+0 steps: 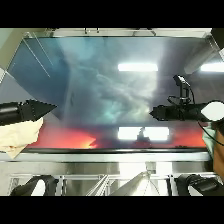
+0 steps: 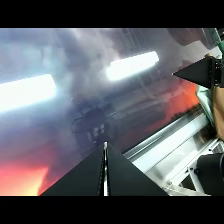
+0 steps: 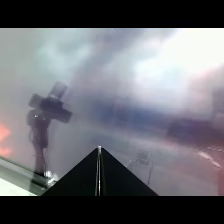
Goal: Fold the shirts.
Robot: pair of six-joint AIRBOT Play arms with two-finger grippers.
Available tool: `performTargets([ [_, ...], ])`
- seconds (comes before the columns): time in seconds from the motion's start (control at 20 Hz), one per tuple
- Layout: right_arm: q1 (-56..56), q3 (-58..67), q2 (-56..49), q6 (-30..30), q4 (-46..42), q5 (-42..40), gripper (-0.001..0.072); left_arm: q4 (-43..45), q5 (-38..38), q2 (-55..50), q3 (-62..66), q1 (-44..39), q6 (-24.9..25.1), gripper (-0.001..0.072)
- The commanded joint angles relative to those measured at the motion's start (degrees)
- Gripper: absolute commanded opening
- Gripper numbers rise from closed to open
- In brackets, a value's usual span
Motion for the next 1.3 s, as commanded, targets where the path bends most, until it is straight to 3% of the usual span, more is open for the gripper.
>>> performTargets([
  [0.0,0.0,0.0,0.0,0.0,0.0,0.0,0.0026,0.0,0.0,0.0,0.0,0.0,-0.1,0.0014],
  [0.25,0.1,0.0,0.0,0.0,0.0,0.0,0.0026,0.6,5.0,0.0,0.1,0.3,-2.7,0.0017],
  [0.3,0.1,0.0,0.0,0.0,0.0,0.0,0.0026,2.6,6.2,0.0,0.8,1.4,-2.7,0.0159],
  [0.35,0.0,0.0,0.0,0.0,0.0,0.0,0.0026,6.7,7.4,0.0,2.3,3.2,-4.0,0.0373],
  [0.4,0.1,0.0,0.0,0.0,0.0,0.0,0.0026,11.5,8.7,0.0,4.0,6.1,-5.7,0.0518],
  [0.45,0.0,0.0,0.0,0.0,0.0,0.0,0.0026,15.7,9.7,0.0,5.5,9.5,-8.3,0.0720],
  [0.6,0.0,0.0,0.0,0.0,0.0,0.0,0.0026,27.4,10.9,0.0,8.3,22.8,-15.9,0.0720],
  [0.7,0.1,0.0,0.0,0.0,0.0,0.0,0.0026,30.7,10.1,-1.5,6.7,29.4,-20.2,0.0720],
  [1.0,0.0,0.0,0.0,0.0,0.0,0.0,0.0026,43.2,11.5,-10.4,-5.7,37.1,-21.5,0.0705],
  [1.25,0.0,0.0,-0.2,0.0,0.0,-0.2,0.0026,43.9,13.6,-21.7,-8.5,39.7,-20.3,0.0704],
])
